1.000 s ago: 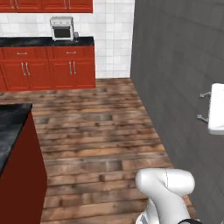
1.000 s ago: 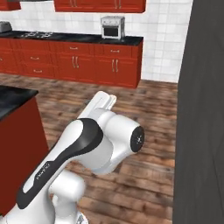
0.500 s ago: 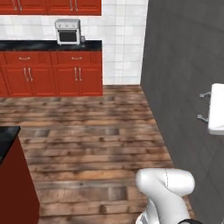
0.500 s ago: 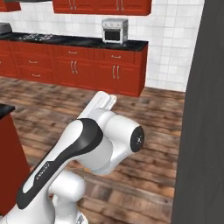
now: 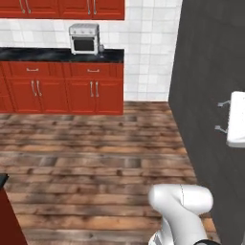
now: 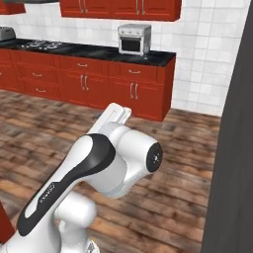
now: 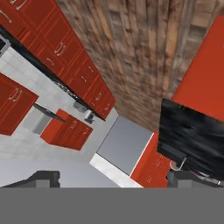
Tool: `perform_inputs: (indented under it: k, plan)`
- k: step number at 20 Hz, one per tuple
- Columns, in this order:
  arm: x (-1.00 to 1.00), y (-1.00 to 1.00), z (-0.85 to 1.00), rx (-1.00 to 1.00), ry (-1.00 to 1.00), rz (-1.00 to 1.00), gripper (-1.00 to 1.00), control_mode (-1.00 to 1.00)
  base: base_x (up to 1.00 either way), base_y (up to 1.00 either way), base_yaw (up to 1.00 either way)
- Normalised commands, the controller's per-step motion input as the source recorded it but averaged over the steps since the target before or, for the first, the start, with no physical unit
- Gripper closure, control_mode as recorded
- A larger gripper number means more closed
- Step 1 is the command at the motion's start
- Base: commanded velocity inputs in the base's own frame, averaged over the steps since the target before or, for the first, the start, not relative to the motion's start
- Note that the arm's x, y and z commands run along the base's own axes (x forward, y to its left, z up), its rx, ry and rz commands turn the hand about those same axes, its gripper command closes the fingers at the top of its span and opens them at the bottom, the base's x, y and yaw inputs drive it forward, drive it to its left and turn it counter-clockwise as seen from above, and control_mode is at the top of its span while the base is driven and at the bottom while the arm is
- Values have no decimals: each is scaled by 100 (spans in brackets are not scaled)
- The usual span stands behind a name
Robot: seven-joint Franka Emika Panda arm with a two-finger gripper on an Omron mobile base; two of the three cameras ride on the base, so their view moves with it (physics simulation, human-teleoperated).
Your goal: Retrieve the wine glasses from the counter and place one next to each plate.
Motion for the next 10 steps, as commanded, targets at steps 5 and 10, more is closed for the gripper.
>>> perform_inputs:
  k: [5, 10]
  plan:
    - [0, 0, 0, 0, 0, 0, -100, 100, 100, -13, 12]
    - [0, 0, 0, 0, 0, 0, -100, 100, 100, -2, 4]
